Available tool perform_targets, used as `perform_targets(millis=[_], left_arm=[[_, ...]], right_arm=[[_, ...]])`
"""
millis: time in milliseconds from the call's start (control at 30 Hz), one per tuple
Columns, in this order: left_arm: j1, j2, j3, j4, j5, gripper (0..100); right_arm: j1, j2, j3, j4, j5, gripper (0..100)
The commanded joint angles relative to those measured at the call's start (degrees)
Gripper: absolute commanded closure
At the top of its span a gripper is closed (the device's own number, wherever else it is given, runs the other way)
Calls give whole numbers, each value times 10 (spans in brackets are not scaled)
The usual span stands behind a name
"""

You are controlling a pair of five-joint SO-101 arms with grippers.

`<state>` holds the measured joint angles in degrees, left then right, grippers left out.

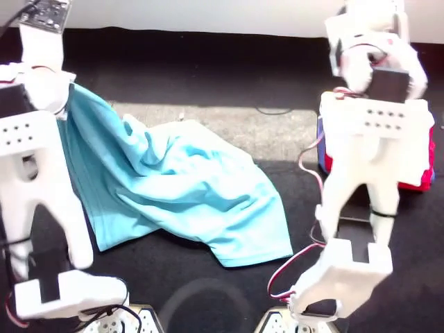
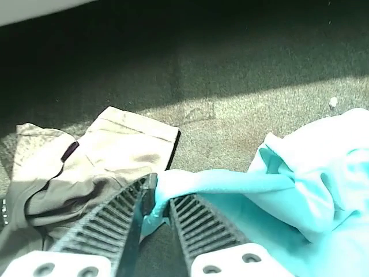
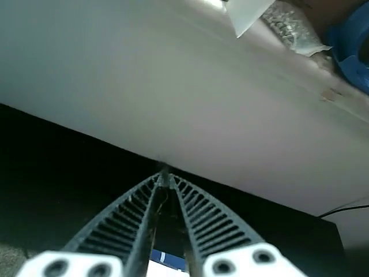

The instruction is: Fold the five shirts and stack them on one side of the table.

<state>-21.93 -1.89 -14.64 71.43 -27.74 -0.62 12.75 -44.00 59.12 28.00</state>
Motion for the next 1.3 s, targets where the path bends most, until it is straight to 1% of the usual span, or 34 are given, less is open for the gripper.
perform_targets(millis=[0,67,133,200,300,367,467,600,733,867,933,967,1000,1067,1133,1167,1267], left_arm=[[7,44,-22,-4,-6,991],[7,73,-22,12,-5,991],[0,98,-22,25,-4,991],[-8,120,-22,35,-4,991],[-34,141,-22,55,-4,991],[-51,147,-22,81,-4,991],[-72,158,-22,127,-4,991],[-89,168,-22,184,-6,991],[-105,170,-22,201,-6,991],[-109,168,-22,212,-5,991],[-101,165,-22,235,-4,991],[-95,164,-25,246,-4,991],[-91,164,-26,258,-4,991],[-87,164,-22,272,-4,991],[-87,164,-20,281,-4,991],[-88,164,-15,283,-4,991],[-85,146,27,280,-4,991]], right_arm=[[-50,29,-4,86,-18,993],[-82,58,-3,115,-90,992],[-112,100,-5,120,-166,980],[-144,149,-7,121,-216,917],[-195,204,-9,121,-255,806],[-230,224,-9,116,-265,793],[-274,251,-9,77,-282,793],[-318,304,-8,52,-291,793],[-342,351,-8,65,-288,793],[-349,375,-8,90,-287,793],[-342,380,-8,102,-271,799],[-333,384,-8,112,-254,821],[-324,387,-8,123,-236,869],[-305,390,-8,143,-208,998],[-283,389,-9,177,-197,974],[-270,388,-10,190,-196,991],[-228,373,-35,249,-196,991]])
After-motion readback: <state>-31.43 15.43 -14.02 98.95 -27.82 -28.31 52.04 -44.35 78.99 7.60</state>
